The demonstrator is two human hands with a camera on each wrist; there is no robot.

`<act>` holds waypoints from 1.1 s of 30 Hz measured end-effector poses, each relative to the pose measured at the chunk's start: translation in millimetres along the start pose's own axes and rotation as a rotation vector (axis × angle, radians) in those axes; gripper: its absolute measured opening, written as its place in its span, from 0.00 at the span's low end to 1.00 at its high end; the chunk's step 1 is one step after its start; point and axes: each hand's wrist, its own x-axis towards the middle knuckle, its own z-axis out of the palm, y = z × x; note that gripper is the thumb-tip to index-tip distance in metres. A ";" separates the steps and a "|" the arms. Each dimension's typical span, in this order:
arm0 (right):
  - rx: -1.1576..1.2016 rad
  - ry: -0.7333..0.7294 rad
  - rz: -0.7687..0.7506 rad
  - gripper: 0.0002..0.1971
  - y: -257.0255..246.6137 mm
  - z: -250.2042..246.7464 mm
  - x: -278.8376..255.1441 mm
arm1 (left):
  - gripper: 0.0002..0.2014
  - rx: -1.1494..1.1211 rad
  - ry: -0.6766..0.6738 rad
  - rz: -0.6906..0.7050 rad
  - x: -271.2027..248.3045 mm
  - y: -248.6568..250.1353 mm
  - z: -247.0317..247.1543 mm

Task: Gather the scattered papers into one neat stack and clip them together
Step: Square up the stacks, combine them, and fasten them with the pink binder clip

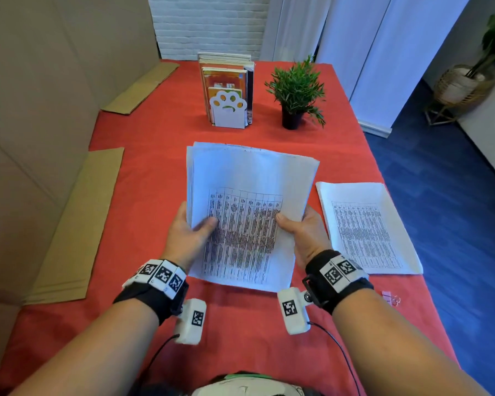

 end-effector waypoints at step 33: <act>-0.272 0.059 0.121 0.14 13.9 -18.2 -11.7 | 0.12 0.128 -0.144 -0.235 -20.5 -19.9 -7.8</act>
